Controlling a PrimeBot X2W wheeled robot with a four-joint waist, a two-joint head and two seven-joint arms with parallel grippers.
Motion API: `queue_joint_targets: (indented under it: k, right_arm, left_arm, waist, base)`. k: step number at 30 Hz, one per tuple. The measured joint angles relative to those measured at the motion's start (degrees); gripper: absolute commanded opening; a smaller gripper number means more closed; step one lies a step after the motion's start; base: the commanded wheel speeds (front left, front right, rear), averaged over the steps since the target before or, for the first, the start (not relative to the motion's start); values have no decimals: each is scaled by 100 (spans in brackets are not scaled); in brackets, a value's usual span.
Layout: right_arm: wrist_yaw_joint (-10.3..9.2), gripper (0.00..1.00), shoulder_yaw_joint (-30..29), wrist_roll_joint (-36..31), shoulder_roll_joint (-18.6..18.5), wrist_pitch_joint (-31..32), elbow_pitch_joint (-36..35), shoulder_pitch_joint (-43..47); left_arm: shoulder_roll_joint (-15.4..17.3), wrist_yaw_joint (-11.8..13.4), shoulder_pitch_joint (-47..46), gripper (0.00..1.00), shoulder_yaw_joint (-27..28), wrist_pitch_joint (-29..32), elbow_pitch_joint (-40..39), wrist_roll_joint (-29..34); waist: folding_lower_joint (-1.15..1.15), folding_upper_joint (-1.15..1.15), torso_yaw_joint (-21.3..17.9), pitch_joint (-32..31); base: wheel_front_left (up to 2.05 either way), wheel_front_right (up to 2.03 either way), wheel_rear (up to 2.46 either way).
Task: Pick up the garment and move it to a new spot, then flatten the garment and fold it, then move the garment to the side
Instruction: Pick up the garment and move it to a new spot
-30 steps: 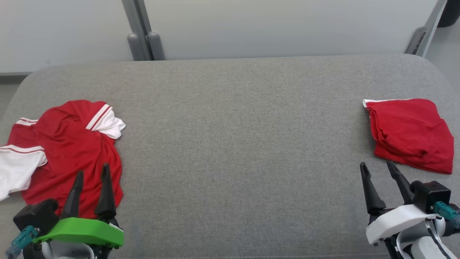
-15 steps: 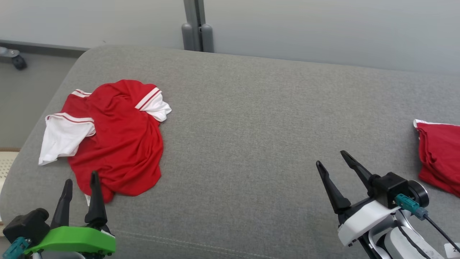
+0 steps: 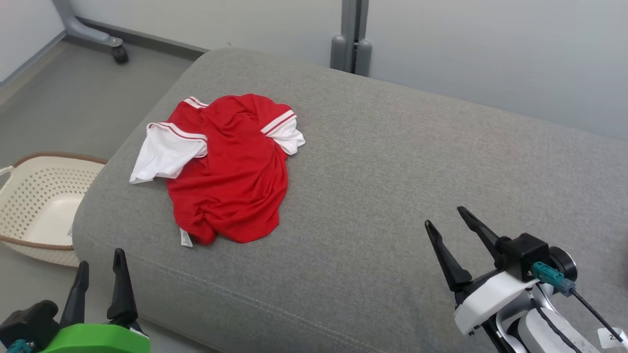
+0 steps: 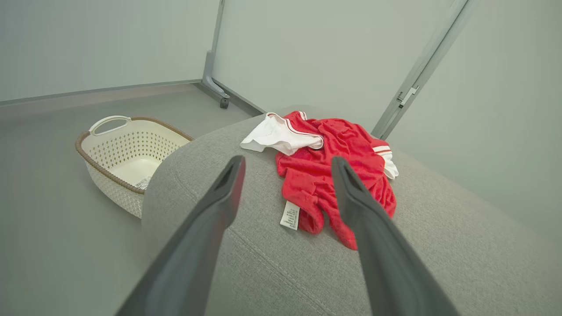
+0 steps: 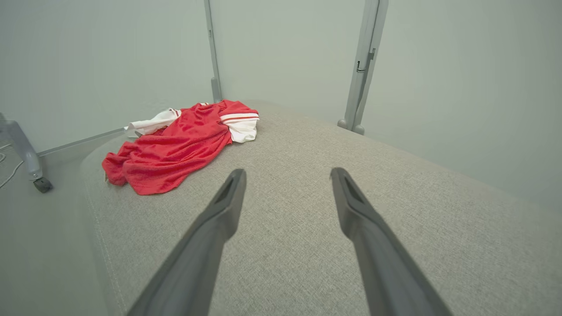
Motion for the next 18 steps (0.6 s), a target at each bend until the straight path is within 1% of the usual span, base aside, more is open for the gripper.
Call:
queue_joint_targets:
  k: [4,7,10,18]
  right_arm:
    - [-25,100,22,0,70,0,3,1]
    - [-48,100,23,7,73,12,12,1]
    - [-47,100,77,5,107,52,8,1]
    - [-64,100,34,-4,76,70,-79,-1]
  left_arm:
    - [2,-1,2,100,27,0,1,-1]
    - [4,-1,15,100,30,0,5,-7]
    - [22,-1,101,100,120,0,-4,-9]
    - [19,-48,112,100,108,21,-81,-91]
  waist:
    - [0,0,225,-31]
    - [0,0,305,-58]
    - [0,0,268,-58]
    - [0,0,136,127]
  base:
    - [0,0,0]
    - [0,0,0]
    - [0,0,0]
    - [0,0,0]
